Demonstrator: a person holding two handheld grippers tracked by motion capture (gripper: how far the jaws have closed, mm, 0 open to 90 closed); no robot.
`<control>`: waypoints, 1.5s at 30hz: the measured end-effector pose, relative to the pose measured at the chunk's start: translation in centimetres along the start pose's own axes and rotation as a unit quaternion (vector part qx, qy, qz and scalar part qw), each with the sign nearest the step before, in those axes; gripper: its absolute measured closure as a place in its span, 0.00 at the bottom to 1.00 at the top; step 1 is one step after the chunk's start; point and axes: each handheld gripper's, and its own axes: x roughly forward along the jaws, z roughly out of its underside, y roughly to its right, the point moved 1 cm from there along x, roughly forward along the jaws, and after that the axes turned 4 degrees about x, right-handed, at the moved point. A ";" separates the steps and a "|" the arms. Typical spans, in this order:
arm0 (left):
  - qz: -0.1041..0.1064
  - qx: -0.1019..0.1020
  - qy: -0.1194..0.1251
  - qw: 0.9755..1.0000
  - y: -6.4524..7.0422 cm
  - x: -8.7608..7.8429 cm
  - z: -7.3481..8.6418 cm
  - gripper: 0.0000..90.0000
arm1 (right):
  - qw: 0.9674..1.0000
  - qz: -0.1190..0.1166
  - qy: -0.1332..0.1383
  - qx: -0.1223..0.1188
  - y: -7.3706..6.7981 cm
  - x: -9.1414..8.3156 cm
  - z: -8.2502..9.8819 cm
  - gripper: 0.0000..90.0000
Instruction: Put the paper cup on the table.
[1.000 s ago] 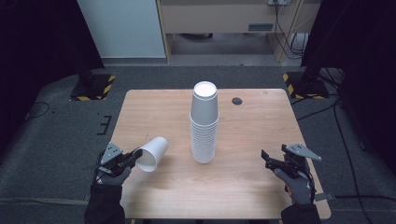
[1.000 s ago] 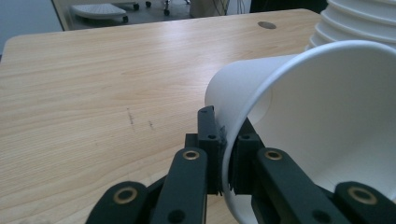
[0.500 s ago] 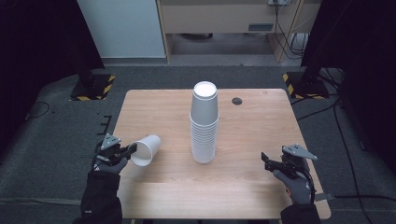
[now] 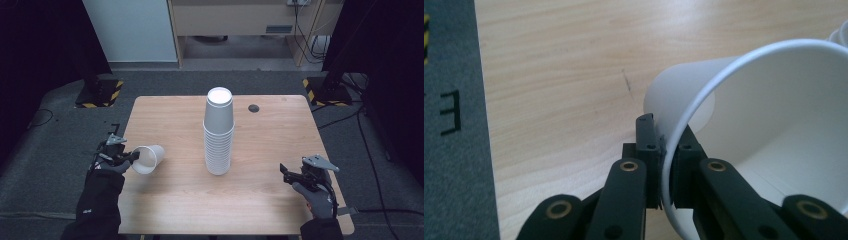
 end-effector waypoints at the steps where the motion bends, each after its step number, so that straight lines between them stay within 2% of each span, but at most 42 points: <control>1: -0.001 -0.001 -0.008 1.000 -0.1 0.0 -0.1 0.94 | 1.000 0.000 0.000 0.000 0.0 0.0 0.0 0.12; 4: -0.009 0.004 -0.022 1.000 -0.4 0.0 -0.4 0.94 | 1.000 0.000 0.000 -0.001 0.0 0.0 0.0 0.12; 5: -0.011 0.006 -0.038 0.999 -0.5 0.1 -0.7 0.94 | 1.000 0.000 0.000 0.001 0.0 0.0 0.0 0.12; 9: -0.008 0.008 -0.072 0.997 -0.6 0.2 -1.1 0.94 | 1.000 0.000 0.000 -0.001 0.1 0.0 0.0 0.12; 10: -0.008 0.008 -0.072 0.997 -0.6 0.2 -1.1 0.94 | 1.000 -0.001 0.000 -0.001 0.1 0.0 0.0 0.12; 11: -0.007 0.008 -0.081 0.997 -0.6 0.2 -1.1 0.94 | 1.000 -0.001 0.000 -0.001 0.1 0.0 0.0 0.12; 12: -0.008 0.012 -0.101 0.995 -0.7 0.2 -1.3 0.94 | 1.000 -0.002 -0.001 0.000 0.1 0.0 0.0 0.12; 14: -0.012 0.014 -0.110 0.994 -0.7 0.1 -1.6 0.94 | 1.000 -0.002 -0.001 -0.001 0.1 0.0 0.0 0.12; 17: -0.007 0.013 -0.122 0.992 -0.7 0.0 -1.7 0.94 | 1.000 -0.002 -0.001 0.000 0.1 0.0 0.0 0.12; 18: -0.007 0.017 -0.141 0.990 -0.6 0.0 -1.8 0.94 | 1.000 -0.003 -0.002 0.000 0.1 0.0 0.0 0.12; 19: -0.007 0.017 -0.141 0.990 -0.6 0.0 -1.8 0.94 | 1.000 -0.003 -0.002 0.001 0.1 0.0 0.0 0.12; 20: -0.007 0.018 -0.150 0.988 -0.6 0.0 -1.9 0.94 | 1.000 -0.003 -0.002 0.001 0.1 0.0 0.0 0.12; 21: -0.001 0.015 -0.171 0.985 -0.7 -0.1 -2.0 0.94 | 1.000 -0.004 -0.002 0.000 0.0 0.0 0.0 0.12; 22: 0.003 0.009 -0.176 0.984 -0.7 -0.1 -2.1 0.94 | 1.000 -0.004 -0.002 -0.001 0.0 0.0 0.0 0.12; 24: 0.003 0.010 -0.198 0.980 -0.8 -0.2 -2.2 0.94 | 1.000 -0.004 -0.002 0.000 0.0 0.0 0.0 0.12; 25: 0.003 0.010 -0.198 0.980 -0.8 -0.2 -2.2 0.94 | 1.000 -0.004 -0.002 0.000 0.0 0.0 0.0 0.12; 27: 0.003 0.005 -0.217 0.976 -0.9 -0.2 -2.3 0.94 | 1.000 -0.004 -0.002 -0.001 0.0 0.0 0.0 0.12; 28: 0.003 0.005 -0.217 0.976 -0.9 -0.2 -2.3 0.94 | 1.000 -0.004 -0.002 -0.001 0.0 0.0 0.0 0.12; 30: 0.012 -0.004 -0.239 0.971 -0.8 -0.2 -2.3 0.94 | 1.000 -0.004 -0.002 -0.001 0.0 0.0 0.0 0.12; 33: 0.015 -0.010 -0.255 0.967 -0.9 -0.2 -2.3 0.94 | 1.000 -0.005 -0.002 -0.002 0.0 0.0 0.0 0.12; 37: 0.021 -0.017 -0.260 0.965 -0.9 -0.1 -2.2 0.94 | 1.000 -0.006 -0.001 -0.001 -0.1 0.1 0.0 0.12; 39: 0.025 -0.022 -0.266 0.963 -0.9 0.0 -2.0 0.93 | 1.000 -0.007 -0.002 -0.001 0.0 0.0 0.0 0.12; 41: 0.025 -0.023 -0.265 0.964 -0.9 0.1 -2.0 0.91 | 1.000 -0.007 -0.001 0.000 -0.1 0.0 0.0 0.12; 42: 0.024 -0.027 -0.258 0.965 -0.8 0.1 -2.0 0.90 | 1.000 -0.007 0.000 -0.001 -0.1 0.0 0.0 0.12; 43: 0.024 -0.027 -0.258 0.965 -0.8 0.1 -2.0 0.90 | 1.000 -0.007 0.000 -0.001 -0.1 0.0 0.0 0.12; 44: 0.024 -0.030 -0.250 0.967 -0.8 0.1 -2.0 0.88 | 1.000 -0.007 -0.001 -0.001 -0.1 0.0 0.0 0.12; 45: 0.024 -0.030 -0.250 0.967 -0.8 0.1 -2.0 0.85 | 1.000 -0.007 -0.001 -0.001 -0.1 0.0 0.0 0.12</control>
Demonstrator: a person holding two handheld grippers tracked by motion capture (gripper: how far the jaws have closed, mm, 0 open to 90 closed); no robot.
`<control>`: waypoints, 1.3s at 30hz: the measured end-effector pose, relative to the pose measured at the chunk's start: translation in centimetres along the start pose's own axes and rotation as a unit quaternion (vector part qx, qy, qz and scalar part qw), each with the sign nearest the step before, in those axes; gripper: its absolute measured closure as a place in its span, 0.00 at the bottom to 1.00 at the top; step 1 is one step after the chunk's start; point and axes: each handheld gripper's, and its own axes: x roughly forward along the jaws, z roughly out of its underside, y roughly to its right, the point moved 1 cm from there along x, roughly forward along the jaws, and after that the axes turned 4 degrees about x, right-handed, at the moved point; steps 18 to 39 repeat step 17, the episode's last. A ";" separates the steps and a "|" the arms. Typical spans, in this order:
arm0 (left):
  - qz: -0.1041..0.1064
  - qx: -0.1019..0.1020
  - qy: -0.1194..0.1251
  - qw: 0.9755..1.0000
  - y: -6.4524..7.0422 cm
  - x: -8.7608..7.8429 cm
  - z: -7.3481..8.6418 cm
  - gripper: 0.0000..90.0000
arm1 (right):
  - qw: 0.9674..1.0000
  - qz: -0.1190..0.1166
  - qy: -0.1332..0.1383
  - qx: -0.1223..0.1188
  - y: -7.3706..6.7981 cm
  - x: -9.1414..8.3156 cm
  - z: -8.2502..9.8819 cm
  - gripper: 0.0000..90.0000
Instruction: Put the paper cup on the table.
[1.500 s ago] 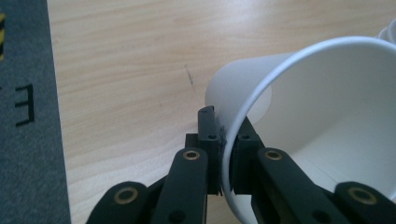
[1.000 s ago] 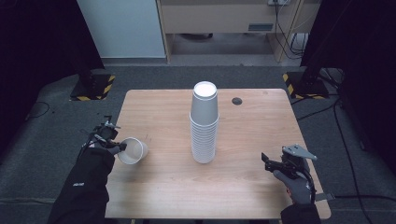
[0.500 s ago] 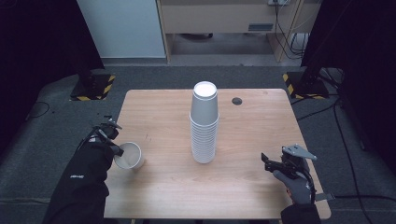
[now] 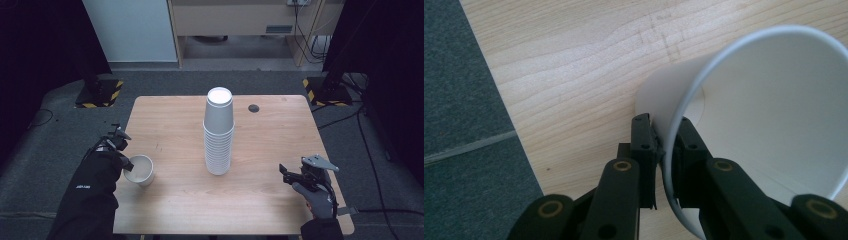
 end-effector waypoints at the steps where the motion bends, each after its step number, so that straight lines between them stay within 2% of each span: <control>1: -0.002 -0.004 0.008 1.000 0.0 0.0 0.0 0.84 | 1.000 0.000 0.000 0.000 0.0 0.0 0.0 0.12; 6: -0.009 -0.003 0.043 0.999 -0.3 0.2 0.4 0.74 | 1.000 -0.001 -0.001 0.001 0.0 0.0 0.0 0.12; 8: -0.012 -0.003 0.065 0.998 -0.5 0.2 0.5 0.68 | 1.000 -0.001 -0.002 0.000 -0.1 0.0 0.0 0.12; 10: -0.012 -0.002 0.097 0.995 -0.7 0.1 0.7 0.62 | 1.000 -0.001 -0.001 0.001 -0.1 0.0 0.0 0.12; 11: -0.012 -0.002 0.097 0.995 -0.7 0.1 0.7 0.61 | 1.000 -0.001 -0.001 0.001 -0.1 0.0 0.0 0.12; 12: -0.013 -0.005 0.135 0.991 -0.8 -0.4 1.1 0.59 | 1.000 0.000 0.001 0.000 0.0 0.0 0.0 0.12; 13: -0.013 -0.005 0.135 0.991 -0.8 -0.4 1.1 0.58 | 1.000 0.000 0.001 0.000 0.0 0.0 0.0 0.12; 14: -0.011 -0.005 0.181 0.983 -0.8 -0.8 1.6 0.56 | 1.000 0.000 0.000 0.002 0.0 0.0 0.0 0.12; 15: -0.009 -0.006 0.203 0.979 -0.8 -1.0 1.8 0.55 | 1.000 0.001 0.000 0.002 0.1 0.0 0.0 0.12; 16: -0.009 -0.006 0.203 0.979 -0.8 -1.0 1.8 0.53 | 1.000 0.001 0.000 0.002 0.1 0.0 0.0 0.12; 17: -0.007 -0.005 0.228 0.974 -0.7 -1.3 2.1 0.51 | 1.000 0.001 0.000 0.002 0.1 0.0 0.0 0.12; 39: -0.007 -0.005 0.228 0.974 -0.7 -1.3 2.1 0.51 | 1.000 0.001 0.000 0.002 0.1 0.0 0.0 0.12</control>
